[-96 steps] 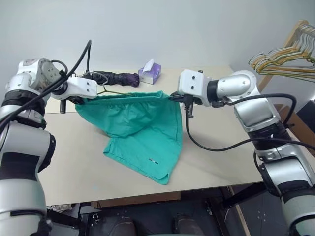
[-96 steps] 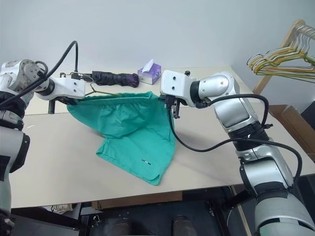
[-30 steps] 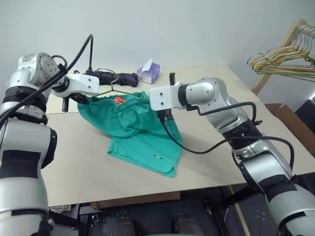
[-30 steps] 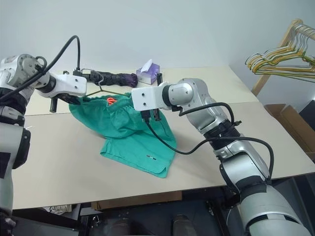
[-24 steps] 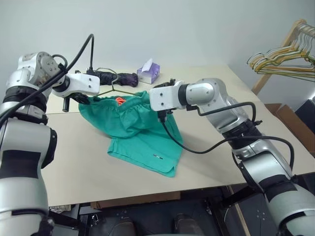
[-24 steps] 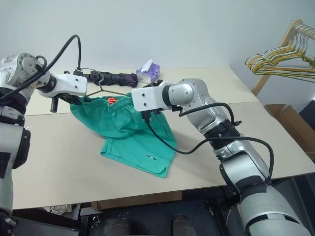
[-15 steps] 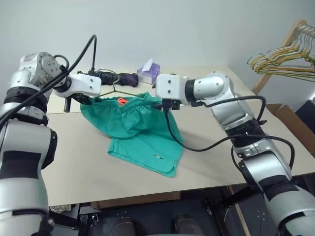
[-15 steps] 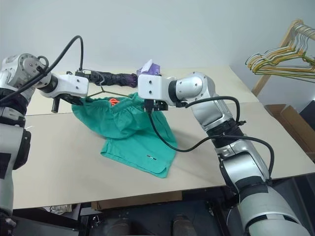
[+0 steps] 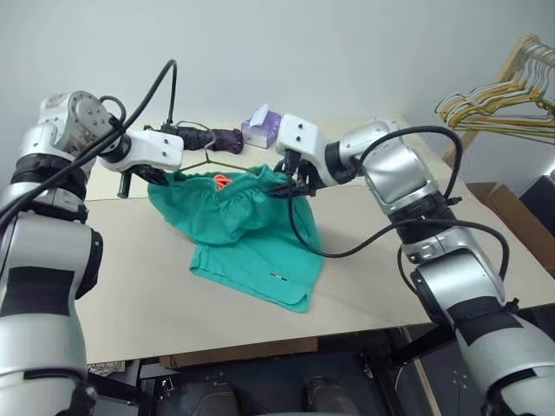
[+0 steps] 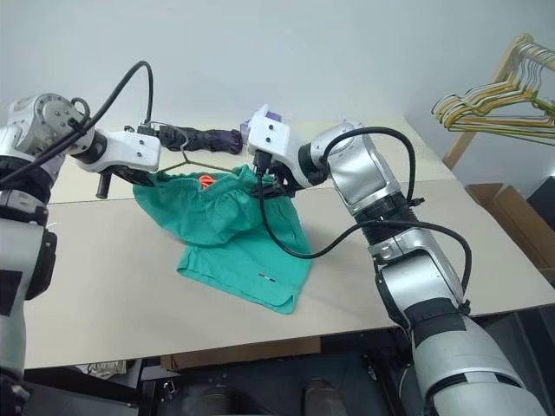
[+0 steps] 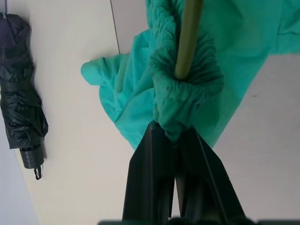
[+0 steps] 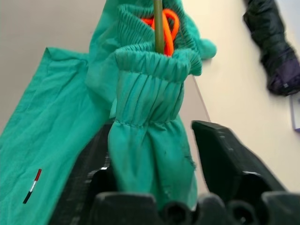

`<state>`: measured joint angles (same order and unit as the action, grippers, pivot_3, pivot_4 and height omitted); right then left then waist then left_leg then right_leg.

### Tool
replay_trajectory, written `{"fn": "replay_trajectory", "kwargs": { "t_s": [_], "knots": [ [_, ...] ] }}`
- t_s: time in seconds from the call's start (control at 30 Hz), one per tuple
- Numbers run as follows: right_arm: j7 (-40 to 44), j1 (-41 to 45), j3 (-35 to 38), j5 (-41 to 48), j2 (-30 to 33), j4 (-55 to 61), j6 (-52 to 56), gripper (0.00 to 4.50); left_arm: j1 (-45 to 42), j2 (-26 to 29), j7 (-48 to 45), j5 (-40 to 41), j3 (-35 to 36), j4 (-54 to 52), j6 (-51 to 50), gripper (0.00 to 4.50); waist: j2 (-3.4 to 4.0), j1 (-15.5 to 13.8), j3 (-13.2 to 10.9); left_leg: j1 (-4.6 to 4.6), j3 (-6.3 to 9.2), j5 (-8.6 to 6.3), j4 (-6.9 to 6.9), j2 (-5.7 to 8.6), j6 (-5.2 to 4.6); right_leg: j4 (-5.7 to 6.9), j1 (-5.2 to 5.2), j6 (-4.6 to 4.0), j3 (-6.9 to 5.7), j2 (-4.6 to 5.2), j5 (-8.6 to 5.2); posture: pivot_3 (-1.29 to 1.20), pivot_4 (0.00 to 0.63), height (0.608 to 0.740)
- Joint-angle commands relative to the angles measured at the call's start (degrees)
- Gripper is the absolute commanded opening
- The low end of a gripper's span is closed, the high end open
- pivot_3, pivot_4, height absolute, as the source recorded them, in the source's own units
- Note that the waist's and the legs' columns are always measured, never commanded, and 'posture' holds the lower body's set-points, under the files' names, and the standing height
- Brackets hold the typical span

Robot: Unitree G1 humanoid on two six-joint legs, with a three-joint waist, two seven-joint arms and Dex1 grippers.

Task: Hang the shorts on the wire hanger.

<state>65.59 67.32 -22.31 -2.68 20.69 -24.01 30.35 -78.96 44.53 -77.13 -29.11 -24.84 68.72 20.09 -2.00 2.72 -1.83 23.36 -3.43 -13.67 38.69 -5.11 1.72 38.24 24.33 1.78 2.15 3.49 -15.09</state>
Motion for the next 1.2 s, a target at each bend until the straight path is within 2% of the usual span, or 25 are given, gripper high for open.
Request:
{"fn": "replay_trajectory", "kwargs": {
  "t_s": [0.03, 0.13, 0.23, 0.3, 0.47, 0.6, 0.8, 0.93, 1.03, 1.13, 1.2],
  "knots": [
    [-0.7, 2.3, 0.3, -0.8, -0.2, -0.8, -2.5, 1.19, -0.7, 0.8, 0.1, 1.3, 1.5, -1.6, 0.1, 0.0, 0.0, 0.0, 0.0, 0.02, 0.01, 0.0, 0.0, 0.0, 0.0, 0.0, 0.0, 0.0, 0.0, 0.0, 0.0, 0.02, 0.0, 0.74],
    [-1.0, 2.2, 0.5, -1.2, -0.3, -1.8, -4.1, 0.16, -0.7, 1.1, -1.0, 1.5, 1.6, -1.9, 0.2, 0.0, 0.0, -0.1, 0.0, 0.02, 0.01, 0.0, 0.01, 0.0, 0.0, -0.01, 0.0, 0.0, -0.01, 0.0, 0.0, 0.02, 0.0, 0.74],
    [-0.7, 1.5, 0.8, -1.3, 0.0, -1.7, -5.5, 0.07, -0.3, 1.4, 0.4, 1.5, 1.8, -1.7, 1.4, 0.0, 0.0, -0.1, 0.0, 0.01, 0.01, 0.0, 0.01, 0.0, 0.0, 0.0, 0.0, 0.0, -0.01, 0.0, 0.0, 0.02, 0.0, 0.74],
    [-0.6, 0.9, 0.9, -1.2, 0.3, -1.2, -5.6, 0.07, 0.2, 0.7, 1.3, 4.6, 4.6, -1.0, 2.5, 0.0, 0.0, -0.1, 0.0, 0.01, 0.01, 0.0, 0.01, 0.0, 0.0, 0.0, -0.01, 0.0, -0.01, 0.0, 0.0, 0.02, 0.0, 0.74],
    [-1.3, -1.8, 3.2, 0.5, 1.6, 3.0, -3.1, 0.0, 2.1, -0.2, 5.3, 11.4, 11.9, 1.4, 1.3, 1.33, 0.0, -0.1, 0.0, 0.01, 0.02, 0.0, 0.02, 0.0, 0.0, 0.01, -0.01, 0.0, -0.01, 0.01, 0.0, 0.0, 0.0, 0.74],
    [-3.2, -4.1, 6.0, 2.0, 2.6, 5.6, -0.3, 0.0, 3.3, 0.2, 1.9, 20.4, 20.5, 2.4, -1.2, 2.56, 0.0, 0.1, 0.0, 0.02, 0.03, 0.0, 0.05, 0.0, 0.0, 0.05, -0.01, 0.0, -0.02, 0.01, 0.0, -0.02, 0.0, 0.74],
    [-6.0, -6.7, 8.7, 3.5, 4.6, 8.1, 3.3, 0.0, 5.2, 3.9, 1.2, 23.4, 24.4, 1.5, -1.8, 4.42, 0.0, 1.4, 0.0, -0.01, 0.03, 0.0, 0.05, 0.0, 0.0, 0.07, -0.04, 0.0, -0.02, 0.01, 0.0, -0.03, 0.0, 0.74],
    [-7.8, -9.0, 10.5, 4.4, 6.1, 10.8, 6.2, 0.0, 5.9, 4.8, 4.0, 27.8, 29.3, 1.2, -4.1, 4.47, 0.0, 1.5, 0.0, -0.04, 0.03, 0.0, 0.05, 0.0, 0.0, 0.06, -0.05, 0.0, -0.02, 0.01, 0.0, -0.04, 0.0, 0.74],
    [-11.8, -11.9, 14.7, 5.8, 7.9, 15.8, 13.0, 0.0, 8.2, 4.5, 4.0, 35.5, 36.5, -1.2, -7.2, 4.47, 0.0, 1.6, 0.0, -0.01, 0.04, 0.0, 0.05, 0.0, 0.0, 0.06, -0.04, 0.0, -0.02, 0.02, 0.0, -0.04, 0.0, 0.74],
    [-19.7, -15.5, 20.6, 5.4, 8.8, 22.9, 20.5, 0.0, 13.2, 1.4, 7.9, 43.4, 43.1, -8.9, -14.7, 4.47, 0.0, 1.4, 0.0, 0.02, 0.06, 0.0, 0.07, -0.01, 0.0, 0.15, -0.05, 0.01, -0.05, 0.05, 0.0, -0.07, 0.0, 0.74],
    [-23.6, -16.2, 23.0, 5.1, 9.6, 26.4, 27.7, 0.0, 19.9, -2.0, 8.5, 48.7, 45.0, -20.3, -20.8, 4.47, 0.01, 1.4, 0.0, -0.02, 0.07, 0.0, 0.09, 0.0, 0.0, 0.23, -0.12, 0.01, -0.05, 0.07, 0.0, -0.07, 0.0, 0.74]
  ]
}}
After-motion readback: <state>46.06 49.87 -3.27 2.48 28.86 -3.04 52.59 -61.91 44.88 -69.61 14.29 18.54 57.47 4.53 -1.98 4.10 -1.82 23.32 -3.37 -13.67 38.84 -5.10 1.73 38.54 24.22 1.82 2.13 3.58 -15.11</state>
